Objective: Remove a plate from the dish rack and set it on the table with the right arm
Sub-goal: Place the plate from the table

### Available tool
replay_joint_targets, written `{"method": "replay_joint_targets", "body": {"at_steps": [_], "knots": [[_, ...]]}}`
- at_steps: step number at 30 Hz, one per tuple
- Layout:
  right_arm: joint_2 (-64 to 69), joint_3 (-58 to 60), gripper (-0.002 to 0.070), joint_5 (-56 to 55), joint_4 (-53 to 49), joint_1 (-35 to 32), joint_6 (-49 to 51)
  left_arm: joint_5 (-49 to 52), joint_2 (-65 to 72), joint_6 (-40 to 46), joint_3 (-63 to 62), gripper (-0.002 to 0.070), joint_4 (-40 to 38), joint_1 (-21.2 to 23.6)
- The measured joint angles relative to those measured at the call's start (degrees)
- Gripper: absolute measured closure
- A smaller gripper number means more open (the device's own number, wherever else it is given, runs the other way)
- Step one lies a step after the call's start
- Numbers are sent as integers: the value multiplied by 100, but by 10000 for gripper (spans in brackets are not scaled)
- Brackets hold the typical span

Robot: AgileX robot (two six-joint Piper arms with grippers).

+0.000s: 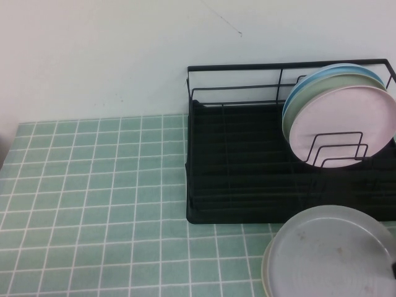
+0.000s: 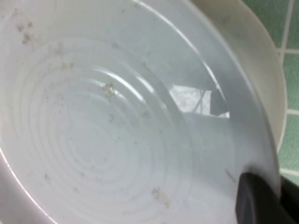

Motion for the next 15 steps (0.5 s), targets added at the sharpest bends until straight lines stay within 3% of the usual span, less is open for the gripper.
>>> {"method": "replay_joint_targets", "body": {"at_steps": [15], "knots": [[507,0,666,-125,262,0,-335,0,0,0,0,678,0,0]]}}
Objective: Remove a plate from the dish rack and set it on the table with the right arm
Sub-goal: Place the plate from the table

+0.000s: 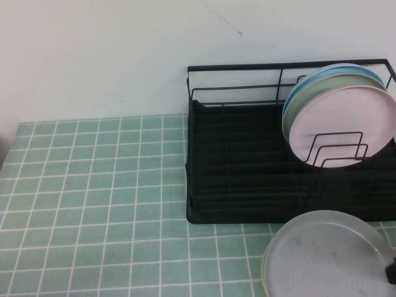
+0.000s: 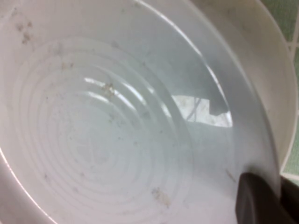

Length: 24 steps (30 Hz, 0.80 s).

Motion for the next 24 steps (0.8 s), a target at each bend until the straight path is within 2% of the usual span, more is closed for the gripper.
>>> {"method": "replay_joint_targets", "body": {"at_steps": [6,24], "knots": [[73,0,654,-80,52,0,-36,0,0,0,0,678,0,0],[81,0,390,-108,289,0,29,0,0,0,0,678,0,0]]}}
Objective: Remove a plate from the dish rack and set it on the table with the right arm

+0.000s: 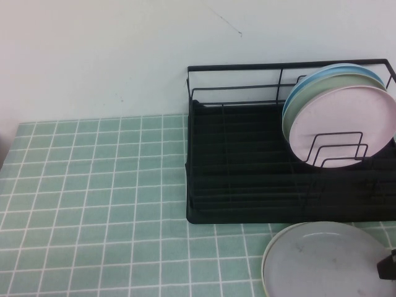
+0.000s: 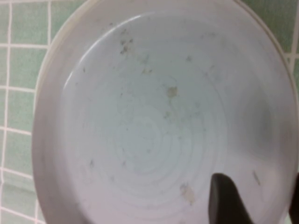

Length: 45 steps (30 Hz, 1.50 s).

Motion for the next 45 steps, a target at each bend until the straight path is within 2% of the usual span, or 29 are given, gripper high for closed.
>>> {"method": "replay_joint_targets", "body": {"at_steps": [8,13,16,20,22,25,34,40,42,45], "knots": [[0,-279,376,292,-1248,0,1283,0,0,0,0,678,0,0],[-25,-469,380,688,-1485,0,1529,0,0,0,0,678,0,0],[-222,-529,430,886,-1497,0,1491,0,0,0,0,678,0,0],[-794,-537,587,1078,-1505,0,1364,0,0,0,0,678,0,0],[-1122,-541,639,1204,-1505,0,1350,0,0,0,0,678,0,0],[-1751,-541,666,1547,-1520,0,1350,0,0,0,0,678,0,0],[-3382,-541,678,2346,-1123,0,1350,0,0,0,0,678,0,0],[-3890,-541,678,2193,-1974,0,1490,0,0,0,0,678,0,0],[-4038,-481,678,1739,-2377,0,1559,0,0,0,0,678,0,0],[-4483,-60,678,487,-2888,0,1565,0,0,0,0,678,0,0]]}}
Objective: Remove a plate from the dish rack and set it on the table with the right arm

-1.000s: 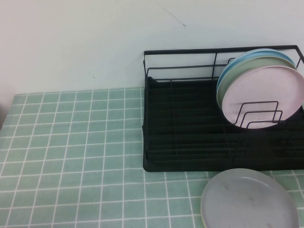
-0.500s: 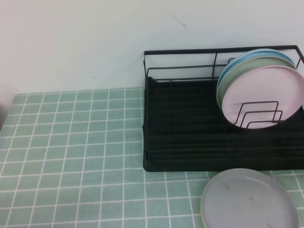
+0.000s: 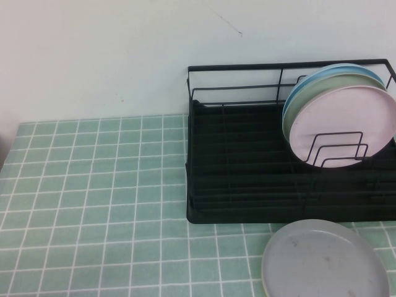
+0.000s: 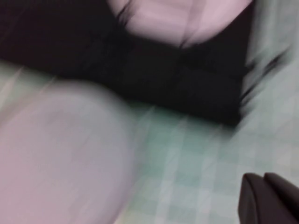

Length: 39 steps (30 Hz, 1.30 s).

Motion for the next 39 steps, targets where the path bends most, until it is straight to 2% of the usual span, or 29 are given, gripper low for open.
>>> {"method": "replay_joint_targets", "body": {"at_steps": [8,12,18,26,33,39], "knots": [[-1835,2106,678,-3690,-355,0,0,0,0,0,0,678,0,0],[-2636,3154,678,-4646,-100,0,0,0,0,0,0,678,0,0],[-3451,3442,678,-4579,166,0,-197,0,0,0,0,678,0,0],[-3536,3442,678,-4481,381,0,-371,0,0,0,0,678,0,0],[-3536,3442,678,-3699,649,0,-384,0,0,0,0,678,0,0],[-3536,3442,678,-2816,-226,0,403,0,0,0,0,678,0,0]]}}
